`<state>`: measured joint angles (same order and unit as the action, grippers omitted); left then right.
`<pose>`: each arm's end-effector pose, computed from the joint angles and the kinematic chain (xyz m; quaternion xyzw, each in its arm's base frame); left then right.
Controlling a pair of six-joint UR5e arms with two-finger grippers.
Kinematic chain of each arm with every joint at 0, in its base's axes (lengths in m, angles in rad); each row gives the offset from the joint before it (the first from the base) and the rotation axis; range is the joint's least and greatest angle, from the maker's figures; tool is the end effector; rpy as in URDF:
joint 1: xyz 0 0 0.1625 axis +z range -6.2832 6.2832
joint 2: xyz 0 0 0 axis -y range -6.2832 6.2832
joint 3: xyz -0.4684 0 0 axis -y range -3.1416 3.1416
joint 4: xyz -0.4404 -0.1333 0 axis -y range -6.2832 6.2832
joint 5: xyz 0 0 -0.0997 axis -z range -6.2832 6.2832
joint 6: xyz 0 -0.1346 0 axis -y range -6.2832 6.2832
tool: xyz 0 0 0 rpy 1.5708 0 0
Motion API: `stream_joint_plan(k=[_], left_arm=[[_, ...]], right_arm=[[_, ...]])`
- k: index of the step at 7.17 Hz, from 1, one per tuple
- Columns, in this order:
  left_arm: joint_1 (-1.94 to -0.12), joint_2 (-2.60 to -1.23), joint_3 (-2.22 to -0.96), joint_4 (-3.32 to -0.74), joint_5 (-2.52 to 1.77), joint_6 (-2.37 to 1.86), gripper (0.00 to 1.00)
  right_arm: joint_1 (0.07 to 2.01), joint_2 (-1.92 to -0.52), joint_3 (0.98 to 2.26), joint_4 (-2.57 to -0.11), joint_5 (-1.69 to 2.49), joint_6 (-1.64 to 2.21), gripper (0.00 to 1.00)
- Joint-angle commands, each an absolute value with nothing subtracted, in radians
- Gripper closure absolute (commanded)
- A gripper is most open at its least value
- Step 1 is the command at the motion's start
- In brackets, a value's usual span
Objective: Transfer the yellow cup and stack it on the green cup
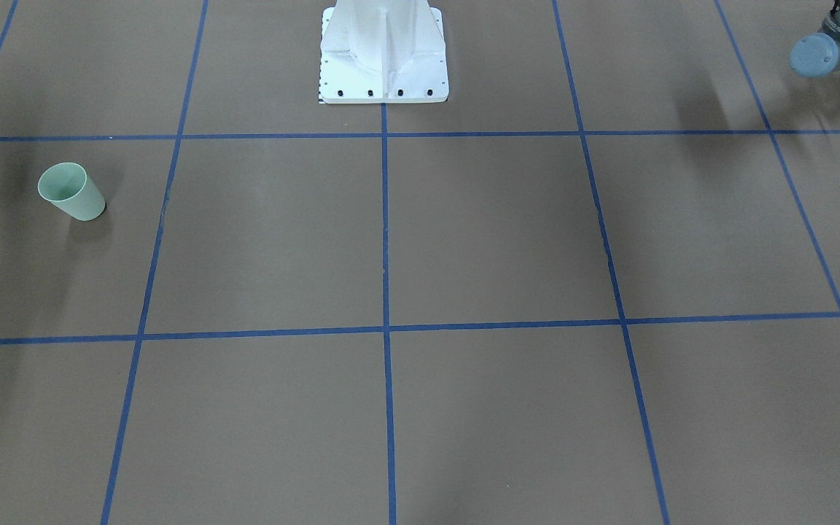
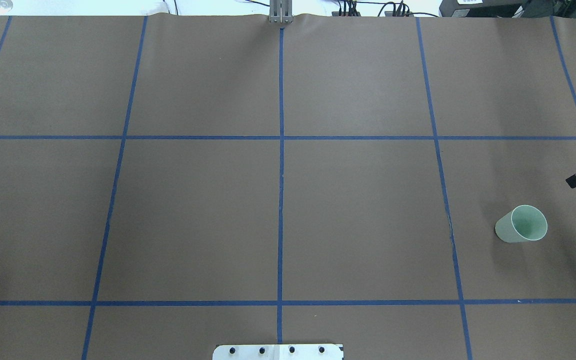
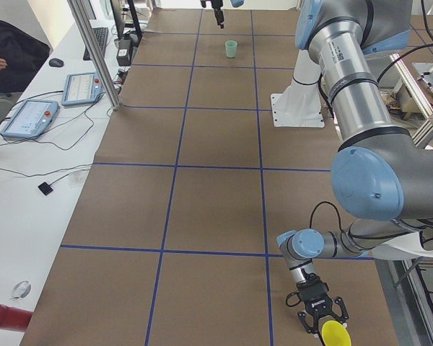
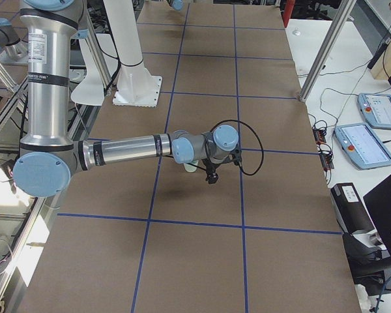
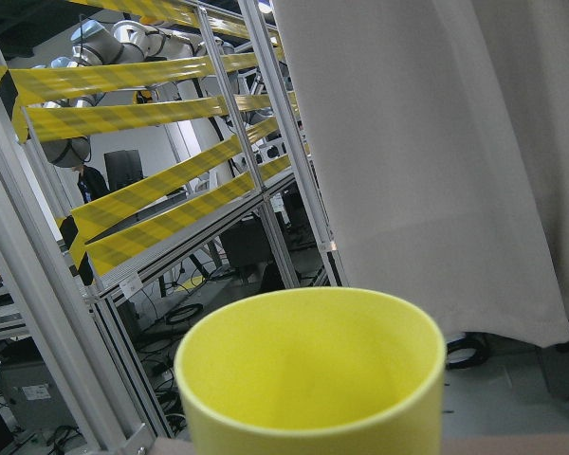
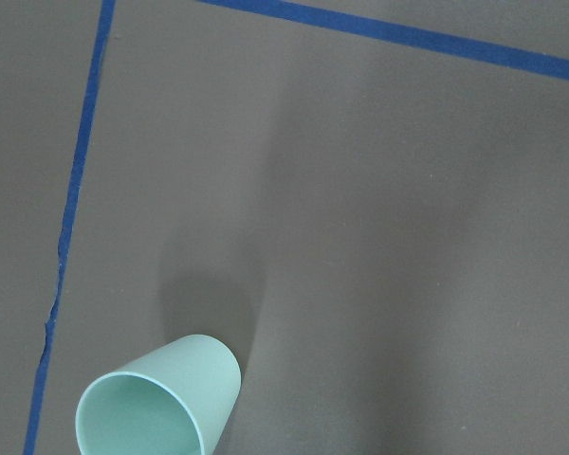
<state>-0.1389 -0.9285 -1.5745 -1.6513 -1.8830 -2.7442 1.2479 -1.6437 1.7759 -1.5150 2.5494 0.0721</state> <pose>0.0762 -0.1035 0.9615 0.0046 -0.3104 -0.6133 0.7263 -0.1427 -0.4947 0.6268 -0.0106 -0.4751 -0.1537 0.8663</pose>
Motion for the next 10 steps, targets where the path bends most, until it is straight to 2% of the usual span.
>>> stream_joint_plan(k=[1,3,4,7,9,10], left_arm=[[-0.158,-0.931,-1.621,-1.644,-1.842,-2.651,0.74],[-0.221,-0.933,-1.653,-1.609,-1.757,-2.616,0.75],[-0.292,-0.936,-1.713,-1.576,-1.684,-2.582,0.76],[-0.666,-1.135,-1.798,-1.335,-1.434,-2.253,0.75],[-0.687,-1.166,-1.839,-1.335,-1.317,-2.133,0.75],[-0.693,-1.228,-1.865,-1.335,-1.236,-2.056,0.75]], right_arm=[[1.247,-1.623,1.758,-1.516,2.549,0.072,0.00],[1.247,-1.618,1.753,-1.516,2.549,0.072,0.00],[1.247,-1.618,1.747,-1.516,2.549,0.072,0.00],[1.247,-1.588,1.710,-1.516,2.549,0.072,0.00],[1.247,-1.572,1.703,-1.516,2.549,0.072,0.00],[1.247,-1.548,1.694,-1.516,2.548,0.072,0.00]])
